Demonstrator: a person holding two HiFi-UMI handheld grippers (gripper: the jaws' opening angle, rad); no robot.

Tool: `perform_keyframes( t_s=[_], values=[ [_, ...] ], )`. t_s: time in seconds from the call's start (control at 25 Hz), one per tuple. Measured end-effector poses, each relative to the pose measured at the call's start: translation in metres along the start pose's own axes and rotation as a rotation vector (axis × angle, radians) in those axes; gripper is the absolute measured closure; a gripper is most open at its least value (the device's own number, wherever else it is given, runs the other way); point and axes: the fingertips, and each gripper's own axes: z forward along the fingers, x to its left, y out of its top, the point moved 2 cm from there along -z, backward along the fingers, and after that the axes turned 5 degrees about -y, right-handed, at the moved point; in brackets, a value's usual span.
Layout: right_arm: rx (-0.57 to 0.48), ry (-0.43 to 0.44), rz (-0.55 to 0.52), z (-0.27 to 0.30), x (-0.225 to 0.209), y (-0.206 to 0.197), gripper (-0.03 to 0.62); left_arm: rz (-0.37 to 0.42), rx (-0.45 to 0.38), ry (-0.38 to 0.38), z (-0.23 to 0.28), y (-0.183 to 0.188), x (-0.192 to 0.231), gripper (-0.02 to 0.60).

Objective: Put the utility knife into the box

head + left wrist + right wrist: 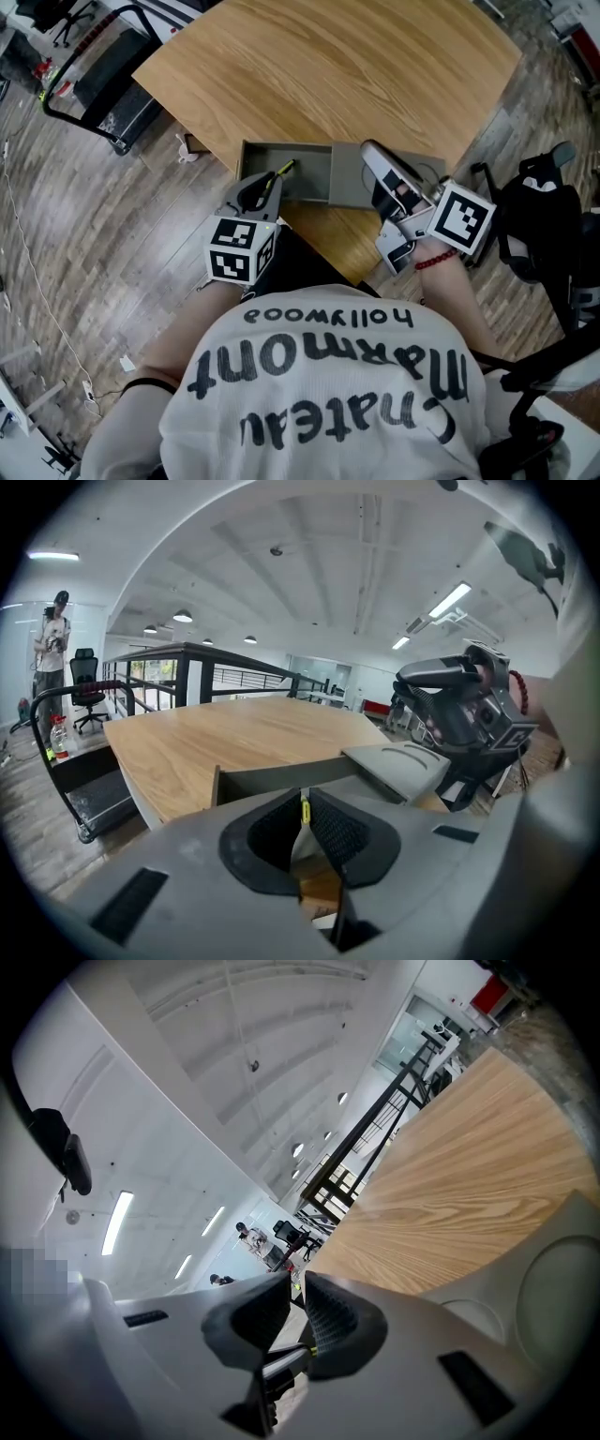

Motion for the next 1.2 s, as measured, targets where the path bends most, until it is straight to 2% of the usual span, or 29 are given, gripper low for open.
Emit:
perform_keyframes(
  t_s=[0.2,0.4,0.52,0.64,0.76,0.92,1.08,1.2],
  values=[
    [0.006,-0.002,0.01,0.002,0.001,-0.002,0.545,-0.009,-0.021,-0.071,0.0,0.006,-0.008,0.555],
    [0.002,0.013,0.006,0.004,0.006,0.0,0.545,-0.007,-0.042,-0.07,-0.004,0.016,-0.007,0.555],
    [-0.036,0.059,-0.026,0.002,0.019,0.006,0.545,0.0,-0.093,-0.083,-0.013,0.036,-0.009,0.555],
    [-0.082,0.131,-0.152,-0.001,0.047,0.016,0.545,0.025,-0.191,-0.121,-0.029,0.072,-0.017,0.556],
    [-0.131,0.205,-0.315,-0.006,0.081,0.029,0.545,0.058,-0.299,-0.212,-0.046,0.118,-0.033,0.557],
    [-0.196,0.252,-0.486,-0.019,0.119,0.051,0.545,0.163,-0.463,-0.319,-0.074,0.181,-0.062,0.557],
    [-0.199,0.208,-0.705,-0.024,0.145,0.055,0.545,0.233,-0.561,-0.327,-0.095,0.221,-0.079,0.557],
    [-0.188,0.181,-0.794,-0.029,0.155,0.05,0.545,0.259,-0.59,-0.294,-0.104,0.23,-0.089,0.557]
  ],
)
